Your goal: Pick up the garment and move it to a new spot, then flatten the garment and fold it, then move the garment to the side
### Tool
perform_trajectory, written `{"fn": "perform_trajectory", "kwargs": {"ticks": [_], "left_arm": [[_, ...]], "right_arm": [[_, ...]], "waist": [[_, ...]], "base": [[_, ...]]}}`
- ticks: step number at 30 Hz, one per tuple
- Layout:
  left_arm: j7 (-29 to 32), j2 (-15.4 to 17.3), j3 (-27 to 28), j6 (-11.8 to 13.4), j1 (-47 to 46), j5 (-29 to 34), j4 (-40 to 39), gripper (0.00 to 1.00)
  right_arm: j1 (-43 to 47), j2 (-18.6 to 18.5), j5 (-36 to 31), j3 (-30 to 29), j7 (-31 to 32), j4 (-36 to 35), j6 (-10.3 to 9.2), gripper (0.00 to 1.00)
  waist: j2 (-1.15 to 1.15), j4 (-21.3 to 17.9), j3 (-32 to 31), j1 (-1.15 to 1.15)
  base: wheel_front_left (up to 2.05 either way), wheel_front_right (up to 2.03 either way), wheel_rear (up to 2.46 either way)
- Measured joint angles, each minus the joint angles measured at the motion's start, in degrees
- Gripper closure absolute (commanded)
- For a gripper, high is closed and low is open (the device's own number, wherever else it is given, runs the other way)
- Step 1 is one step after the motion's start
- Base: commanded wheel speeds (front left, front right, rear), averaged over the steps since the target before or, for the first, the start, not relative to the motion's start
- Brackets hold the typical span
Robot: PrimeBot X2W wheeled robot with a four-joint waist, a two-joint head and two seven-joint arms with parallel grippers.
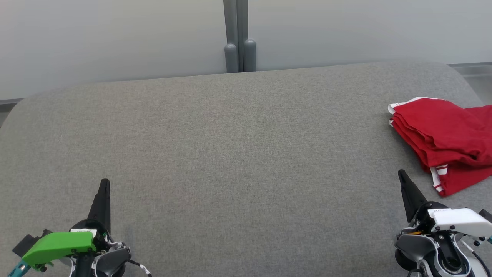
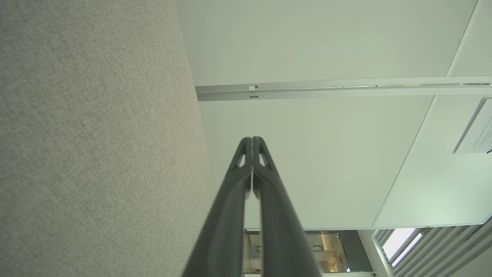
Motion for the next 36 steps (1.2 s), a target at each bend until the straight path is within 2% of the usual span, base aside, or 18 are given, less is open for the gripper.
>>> {"fn": "perform_trajectory", "kwargs": {"ticks": [36], "left_arm": [[0.0, 0.01, 0.0, 0.0, -0.01, 0.0, -0.01, 1.0]], "right_arm": [[0.01, 0.0, 0.0, 0.0, 0.0, 0.0, 0.0, 1.0]], "waist": [[0.0, 0.0, 0.0, 0.0]], "base": [[0.0, 0.0, 0.0]]}}
